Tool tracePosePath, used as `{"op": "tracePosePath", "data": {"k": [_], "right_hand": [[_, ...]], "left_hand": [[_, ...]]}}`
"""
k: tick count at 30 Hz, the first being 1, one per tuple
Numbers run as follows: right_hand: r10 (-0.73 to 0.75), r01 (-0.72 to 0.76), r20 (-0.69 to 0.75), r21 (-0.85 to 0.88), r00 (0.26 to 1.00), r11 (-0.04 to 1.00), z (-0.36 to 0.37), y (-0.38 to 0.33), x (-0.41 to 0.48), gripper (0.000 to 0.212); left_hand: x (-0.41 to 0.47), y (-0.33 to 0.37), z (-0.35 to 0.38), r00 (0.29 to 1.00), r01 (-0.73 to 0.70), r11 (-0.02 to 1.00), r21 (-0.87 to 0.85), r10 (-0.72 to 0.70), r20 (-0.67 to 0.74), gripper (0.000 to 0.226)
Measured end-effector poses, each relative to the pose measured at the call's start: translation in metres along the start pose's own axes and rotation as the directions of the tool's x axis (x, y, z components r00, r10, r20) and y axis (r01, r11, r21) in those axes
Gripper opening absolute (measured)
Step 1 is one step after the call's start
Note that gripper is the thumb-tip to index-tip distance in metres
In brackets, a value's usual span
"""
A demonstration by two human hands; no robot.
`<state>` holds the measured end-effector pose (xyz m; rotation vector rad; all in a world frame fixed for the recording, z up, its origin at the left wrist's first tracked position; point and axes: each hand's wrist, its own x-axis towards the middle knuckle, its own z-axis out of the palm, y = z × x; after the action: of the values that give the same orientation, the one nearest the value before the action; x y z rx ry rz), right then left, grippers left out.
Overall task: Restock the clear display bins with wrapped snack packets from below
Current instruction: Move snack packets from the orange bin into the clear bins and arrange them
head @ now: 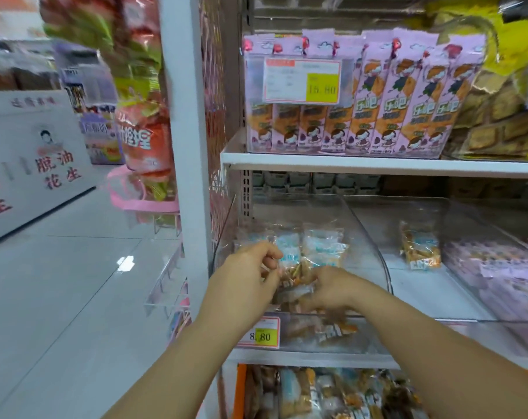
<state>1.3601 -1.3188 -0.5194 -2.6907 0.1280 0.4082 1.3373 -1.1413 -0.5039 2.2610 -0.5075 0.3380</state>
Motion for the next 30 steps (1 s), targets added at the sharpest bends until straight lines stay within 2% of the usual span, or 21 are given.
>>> {"op": "tracePosePath", "data": {"k": [3,6,9,11,13,15,17,18,23,26,28,30], "right_hand": [[0.002,0.004,-0.055,0.104,0.998,0.995,-0.008,-0.007,-0.002,0.042],[-0.048,0.058,-0.225,0.037,0.973,0.998,-0.024,-0.013,-0.017,0.037],[-0.199,0.222,-0.437,0.003,0.877,0.975,-0.040,-0.009,-0.046,0.041],[-0.259,0.375,-0.522,0.127,0.812,0.918,-0.043,-0.005,-0.067,0.038],[-0.277,0.502,-0.542,0.324,0.793,0.802,-0.040,-0.002,-0.084,0.038],[-0.270,0.551,-0.535,0.478,0.800,0.684,-0.036,0.000,-0.095,0.039],[-0.253,0.551,-0.518,0.570,0.817,0.610,-0.034,0.003,-0.102,0.037],[-0.252,0.543,-0.503,0.594,0.827,0.594,-0.034,0.004,-0.103,0.036],[-0.246,0.493,-0.436,0.661,0.866,0.566,-0.037,0.008,-0.110,0.032],[-0.193,0.492,-0.483,0.628,0.854,0.603,-0.037,0.006,-0.113,0.029],[-0.109,0.518,-0.576,0.616,0.810,0.594,-0.038,0.008,-0.113,0.030],[0.016,0.585,-0.729,0.561,0.684,0.586,-0.042,0.012,-0.113,0.035]], "left_hand": [[-0.002,0.003,-0.003,1.000,0.022,1.000,-0.012,-0.021,0.015,0.016],[-0.001,0.006,-0.010,0.998,0.061,0.993,-0.096,-0.061,0.011,0.016],[-0.001,0.009,-0.014,0.997,0.073,0.976,-0.205,-0.073,0.008,0.017],[-0.001,0.013,-0.016,0.994,0.104,0.945,-0.311,-0.103,0.020,0.025],[-0.003,0.019,-0.017,0.979,0.203,0.856,-0.475,-0.170,0.112,0.041],[-0.006,0.026,-0.019,0.927,0.363,0.696,-0.619,-0.201,0.317,0.059],[-0.010,0.032,-0.021,0.858,0.483,0.537,-0.691,-0.134,0.496,0.057],[-0.012,0.035,-0.021,0.843,0.500,0.499,-0.707,-0.093,0.530,0.051],[-0.015,0.041,-0.020,0.872,0.457,0.398,-0.796,-0.025,0.488,0.038],[-0.011,0.040,-0.018,0.912,0.407,0.385,-0.828,-0.116,0.394,0.031],[-0.008,0.036,-0.019,0.921,0.389,0.378,-0.840,-0.190,0.341,0.022],[-0.007,0.031,-0.022,0.914,0.397,0.375,-0.838,-0.250,0.321,0.016]]}}
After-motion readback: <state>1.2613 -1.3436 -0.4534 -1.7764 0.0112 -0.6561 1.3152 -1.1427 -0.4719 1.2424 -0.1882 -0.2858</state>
